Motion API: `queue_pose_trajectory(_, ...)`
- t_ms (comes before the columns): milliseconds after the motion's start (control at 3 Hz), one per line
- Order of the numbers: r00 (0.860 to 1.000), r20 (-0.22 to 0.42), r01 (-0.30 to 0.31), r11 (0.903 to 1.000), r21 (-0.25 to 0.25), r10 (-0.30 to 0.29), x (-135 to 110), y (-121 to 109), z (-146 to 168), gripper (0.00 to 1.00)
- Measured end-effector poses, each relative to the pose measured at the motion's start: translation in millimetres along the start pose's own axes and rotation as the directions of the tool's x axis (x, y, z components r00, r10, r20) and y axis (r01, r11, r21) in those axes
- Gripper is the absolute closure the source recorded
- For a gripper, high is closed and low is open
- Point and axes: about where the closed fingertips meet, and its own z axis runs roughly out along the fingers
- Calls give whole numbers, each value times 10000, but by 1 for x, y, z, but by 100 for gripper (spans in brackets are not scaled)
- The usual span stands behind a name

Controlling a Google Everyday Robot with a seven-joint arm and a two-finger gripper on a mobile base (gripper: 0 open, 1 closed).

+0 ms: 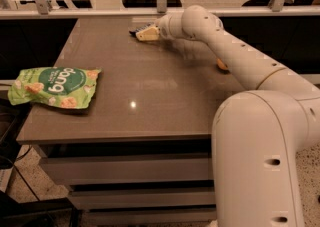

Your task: Move rxbar blueberry near green rice chip bag

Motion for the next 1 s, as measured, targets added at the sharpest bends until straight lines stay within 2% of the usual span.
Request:
queue_pose_trajectory(333,10000,0,-1,10000,0,1,-1,0,-1,88)
queue_pose_trajectory(667,10000,0,-1,10000,0,1,-1,0,-1,100)
queue_pose_trajectory(1000,10000,1,-1,10000,-2,1,-2,0,-1,100)
